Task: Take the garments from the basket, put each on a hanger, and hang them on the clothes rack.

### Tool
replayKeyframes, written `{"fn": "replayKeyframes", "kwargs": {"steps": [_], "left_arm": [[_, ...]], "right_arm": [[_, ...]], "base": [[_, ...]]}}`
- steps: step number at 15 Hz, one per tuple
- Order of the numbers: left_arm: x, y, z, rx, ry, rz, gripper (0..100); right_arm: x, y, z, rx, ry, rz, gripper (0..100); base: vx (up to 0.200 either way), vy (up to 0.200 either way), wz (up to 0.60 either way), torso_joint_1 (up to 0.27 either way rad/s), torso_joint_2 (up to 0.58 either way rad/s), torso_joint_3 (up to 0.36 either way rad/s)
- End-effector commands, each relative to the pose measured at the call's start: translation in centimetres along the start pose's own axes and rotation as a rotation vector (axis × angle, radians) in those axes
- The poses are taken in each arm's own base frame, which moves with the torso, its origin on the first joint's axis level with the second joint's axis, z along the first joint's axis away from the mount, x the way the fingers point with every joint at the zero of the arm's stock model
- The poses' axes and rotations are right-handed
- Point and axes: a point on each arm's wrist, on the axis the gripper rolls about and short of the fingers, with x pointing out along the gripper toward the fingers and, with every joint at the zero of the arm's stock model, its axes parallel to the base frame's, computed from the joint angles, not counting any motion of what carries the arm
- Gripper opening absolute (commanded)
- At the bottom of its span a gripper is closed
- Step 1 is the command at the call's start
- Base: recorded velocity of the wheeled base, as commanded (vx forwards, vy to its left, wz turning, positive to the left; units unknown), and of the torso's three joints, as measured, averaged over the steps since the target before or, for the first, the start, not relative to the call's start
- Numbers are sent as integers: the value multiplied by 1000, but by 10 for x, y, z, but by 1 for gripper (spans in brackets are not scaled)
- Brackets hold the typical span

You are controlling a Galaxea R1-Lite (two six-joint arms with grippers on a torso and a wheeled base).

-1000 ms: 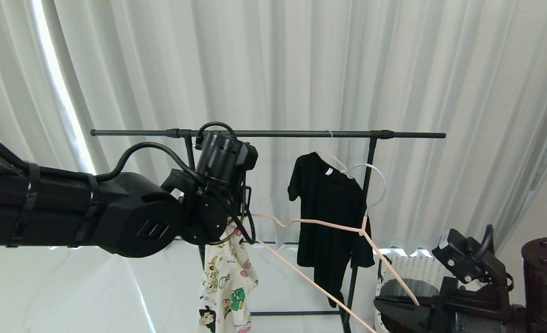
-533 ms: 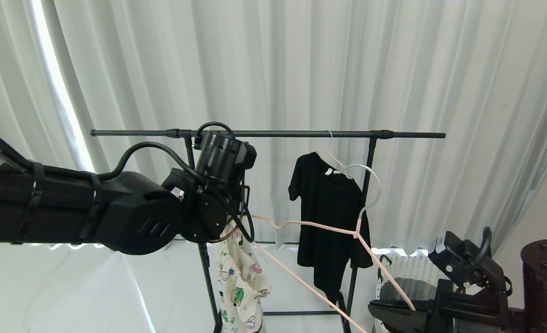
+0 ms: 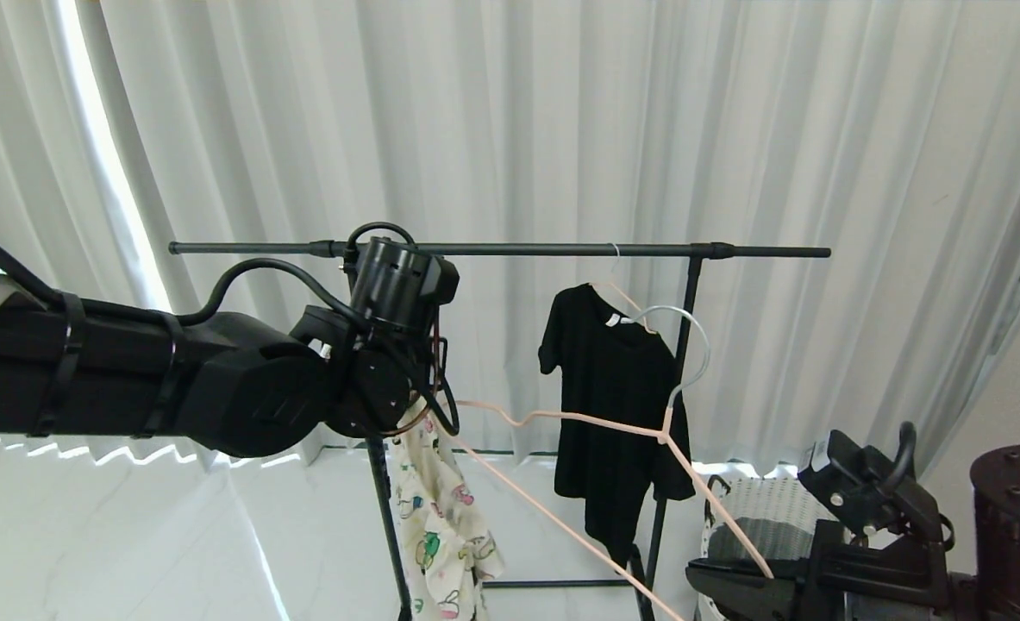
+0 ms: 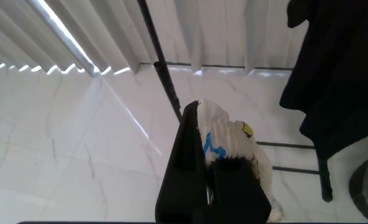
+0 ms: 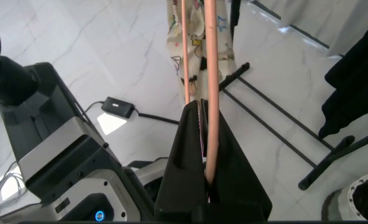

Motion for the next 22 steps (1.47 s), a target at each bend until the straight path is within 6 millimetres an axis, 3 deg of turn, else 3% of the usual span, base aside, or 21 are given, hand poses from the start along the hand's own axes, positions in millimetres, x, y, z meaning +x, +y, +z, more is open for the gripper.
{"fn": "replayKeyframes", "kwargs": {"steps": [1,5,11,22], "left_arm": [[2,1,1,-5,-2,6,0],[-6,-9,0,11,-10,-26,0],[-6,-3,3,-4,-15,-12,0],[-19,-15,3,15,-40,-28,0]], "right_arm": [[1,0,2,-3,-5,4,0],[13,3,9,-6,0,17,0],[21,0,10,2,11,-1,0],[48,-5,30,2,-51,-89,0]], "base": [[0,0,0,0,0,0],[0,0,0,0,0,0],[0,0,0,0,0,0],[0,0,0,0,0,0]]}}
